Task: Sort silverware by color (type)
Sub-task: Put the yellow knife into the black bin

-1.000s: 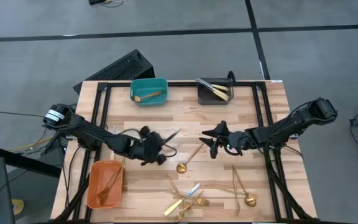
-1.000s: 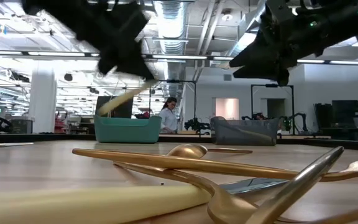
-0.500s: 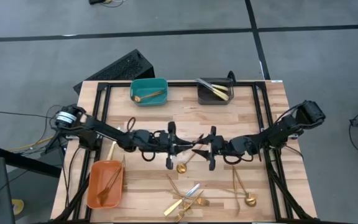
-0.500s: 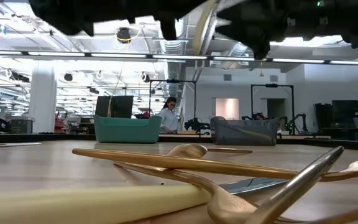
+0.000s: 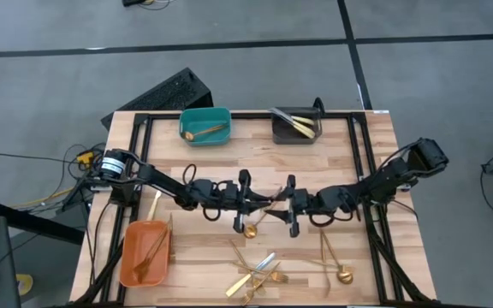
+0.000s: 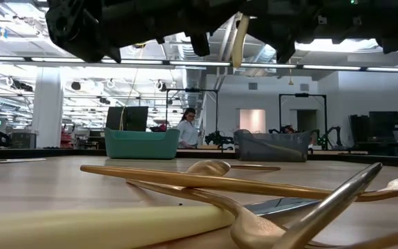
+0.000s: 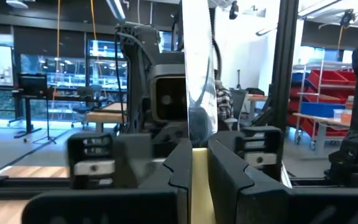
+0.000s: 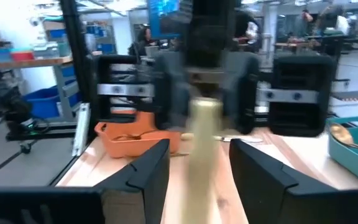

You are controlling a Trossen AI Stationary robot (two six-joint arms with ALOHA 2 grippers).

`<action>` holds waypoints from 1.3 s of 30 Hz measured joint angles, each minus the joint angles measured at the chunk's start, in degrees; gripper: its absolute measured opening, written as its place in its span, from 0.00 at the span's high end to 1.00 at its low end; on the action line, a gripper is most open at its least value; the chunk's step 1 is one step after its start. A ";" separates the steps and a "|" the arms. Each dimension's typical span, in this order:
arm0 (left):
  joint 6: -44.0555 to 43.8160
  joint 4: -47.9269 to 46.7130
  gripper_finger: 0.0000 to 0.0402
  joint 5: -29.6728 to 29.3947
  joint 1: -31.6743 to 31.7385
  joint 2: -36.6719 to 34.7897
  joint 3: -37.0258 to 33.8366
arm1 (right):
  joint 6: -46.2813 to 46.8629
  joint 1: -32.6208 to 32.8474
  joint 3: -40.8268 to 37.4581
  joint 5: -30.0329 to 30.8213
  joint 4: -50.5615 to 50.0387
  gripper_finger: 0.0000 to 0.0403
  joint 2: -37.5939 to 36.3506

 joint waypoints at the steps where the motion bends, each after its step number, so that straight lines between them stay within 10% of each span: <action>1: 0.52 -0.34 0.97 -0.12 0.00 -0.05 0.15 | 0.38 -0.41 0.00 -0.10 -0.07 0.55 0.00; 7: 1.13 -1.34 0.93 -1.84 0.11 -0.05 0.24 | 1.67 -2.48 0.00 -0.35 -1.51 0.80 0.00; 12: 0.59 -4.73 0.87 -7.14 0.04 -0.33 0.26 | 0.51 -4.33 0.00 1.22 -4.93 0.80 -0.39; 25: -7.23 -48.66 0.72 -33.15 -0.18 -13.70 -1.49 | -0.66 -30.26 4.51 15.72 -55.53 0.80 -18.45; 39: -20.76 -68.94 0.72 -37.11 -1.91 -14.91 -1.51 | -19.61 -56.12 13.05 2.75 -59.51 0.78 -5.52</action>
